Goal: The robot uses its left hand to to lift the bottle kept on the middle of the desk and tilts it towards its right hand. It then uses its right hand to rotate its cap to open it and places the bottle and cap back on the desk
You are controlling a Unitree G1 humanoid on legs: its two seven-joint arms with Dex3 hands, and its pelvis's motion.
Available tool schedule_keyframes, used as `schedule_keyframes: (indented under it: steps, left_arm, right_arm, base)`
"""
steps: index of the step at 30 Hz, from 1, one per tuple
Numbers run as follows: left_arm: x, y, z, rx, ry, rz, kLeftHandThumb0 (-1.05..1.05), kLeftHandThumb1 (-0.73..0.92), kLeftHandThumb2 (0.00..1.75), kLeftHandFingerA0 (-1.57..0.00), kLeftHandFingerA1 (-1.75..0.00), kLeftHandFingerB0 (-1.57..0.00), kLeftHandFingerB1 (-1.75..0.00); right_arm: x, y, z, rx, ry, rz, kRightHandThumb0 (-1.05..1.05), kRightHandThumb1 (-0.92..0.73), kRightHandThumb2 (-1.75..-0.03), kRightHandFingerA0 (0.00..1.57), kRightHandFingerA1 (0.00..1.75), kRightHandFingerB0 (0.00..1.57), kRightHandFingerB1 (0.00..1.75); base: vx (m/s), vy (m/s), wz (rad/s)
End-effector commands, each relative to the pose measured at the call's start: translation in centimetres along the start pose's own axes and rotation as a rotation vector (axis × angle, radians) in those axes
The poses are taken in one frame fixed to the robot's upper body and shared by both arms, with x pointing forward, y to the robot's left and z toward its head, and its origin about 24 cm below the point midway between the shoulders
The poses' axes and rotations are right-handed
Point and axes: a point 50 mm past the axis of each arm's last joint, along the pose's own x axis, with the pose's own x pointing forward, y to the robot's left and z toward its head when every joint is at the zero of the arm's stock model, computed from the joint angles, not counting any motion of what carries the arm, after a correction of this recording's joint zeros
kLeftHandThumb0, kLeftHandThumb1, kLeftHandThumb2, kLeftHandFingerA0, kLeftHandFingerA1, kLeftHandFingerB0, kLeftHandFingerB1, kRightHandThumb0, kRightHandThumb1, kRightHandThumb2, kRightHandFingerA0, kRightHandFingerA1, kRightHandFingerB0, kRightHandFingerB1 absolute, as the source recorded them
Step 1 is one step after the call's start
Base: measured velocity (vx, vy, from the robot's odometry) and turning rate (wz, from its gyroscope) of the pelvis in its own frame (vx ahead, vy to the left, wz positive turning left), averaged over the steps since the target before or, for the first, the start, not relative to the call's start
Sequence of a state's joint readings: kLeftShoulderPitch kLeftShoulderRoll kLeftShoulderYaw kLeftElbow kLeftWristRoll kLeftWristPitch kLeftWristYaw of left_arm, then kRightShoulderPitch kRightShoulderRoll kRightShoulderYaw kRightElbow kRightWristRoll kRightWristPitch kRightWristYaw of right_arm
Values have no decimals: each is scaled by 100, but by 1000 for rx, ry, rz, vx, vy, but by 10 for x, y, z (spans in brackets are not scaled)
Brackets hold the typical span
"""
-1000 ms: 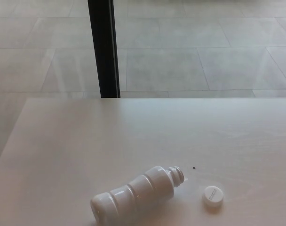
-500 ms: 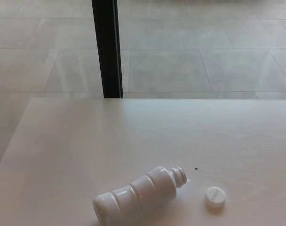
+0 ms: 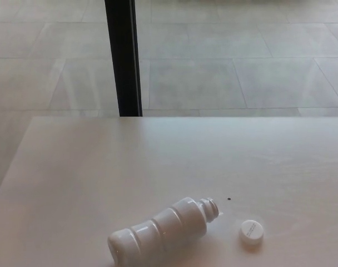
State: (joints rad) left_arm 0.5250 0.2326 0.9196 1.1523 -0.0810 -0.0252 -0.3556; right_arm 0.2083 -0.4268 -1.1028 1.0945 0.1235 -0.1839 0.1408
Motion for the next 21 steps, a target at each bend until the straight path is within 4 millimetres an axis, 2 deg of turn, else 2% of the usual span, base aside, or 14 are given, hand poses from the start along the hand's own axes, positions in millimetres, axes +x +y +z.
schedule_keyframes:
  steps: [1,3,4,5,7,8,10,11,12,14,16,17,18,21]
  left_arm:
    - [-3,11,15,-33,-104,35,-61,90,66,0,-64,0,-32]
    - [-3,12,16,-10,-99,32,-64,84,81,-4,-63,0,-26]
    - [-3,11,15,-36,-110,40,-59,88,67,-3,-65,0,-43]
    - [-2,11,15,-35,-107,42,-59,88,67,-3,-65,0,-43]
    - [-2,10,18,-46,-117,26,-59,88,68,-1,-62,0,-39]
    - [-2,10,17,-71,-127,16,-58,89,66,0,-61,0,-39]
    - [-2,10,17,-36,-124,32,-61,89,67,0,-66,0,-33]
    - [-2,11,16,-44,-116,40,-63,84,81,-4,-65,0,-32]
    - [-2,11,15,-40,-104,40,-61,89,68,-1,-61,-2,-31]
    - [-2,10,16,-53,-111,36,-62,85,81,-4,-65,0,-31]
    - [-1,10,17,-45,-105,45,-58,90,67,-2,-70,0,-38]
    - [-1,10,17,-21,-107,40,-59,88,76,-6,-69,0,-34]
    - [-2,11,17,-27,-110,29,-59,90,68,-3,-67,0,-43]
    - [-3,12,15,-35,-111,22,-58,91,65,0,-63,0,-42]
  right_arm:
    - [-9,8,-33,79,137,61,-80,-57,-94,55,90,2,65]
    - [-9,9,-32,80,127,65,-78,-74,-62,50,104,0,73]
    - [-9,10,-32,77,127,64,-74,-52,-101,70,99,1,60]
    - [-9,10,-33,76,129,64,-74,-52,-101,70,99,1,60]
    - [-9,11,-34,86,130,62,-72,-49,-100,68,96,0,63]
    - [-9,11,-33,91,128,65,-78,-72,-61,56,106,0,76]
    - [-9,12,-34,87,131,76,-79,-72,-61,52,102,0,73]
    - [-10,11,-34,83,134,74,-82,-56,-92,56,92,2,68]
    - [-10,11,-35,81,133,78,-78,-72,-61,53,102,0,72]
    - [-10,11,-35,76,136,86,-81,-57,-91,56,92,2,65]
    - [-10,11,-35,59,143,71,-78,-71,-61,54,101,0,74]
    - [-10,11,-35,73,143,79,-80,-55,-93,56,90,2,65]
    - [-10,11,-35,55,139,84,-78,-72,-61,54,103,0,72]
    - [-11,7,-35,52,141,79,-79,-71,-61,55,105,0,75]
  base:
    - [0,0,0]
    - [0,0,0]
    - [0,0,0]
    - [-20,30,-8]
    - [-32,40,-7]
    - [0,0,0]
    - [0,0,0]
    - [0,0,0]
    - [0,0,0]
    - [3,-6,3]
    - [0,-16,10]
    - [8,-17,8]
    - [13,-17,6]
    - [0,0,0]
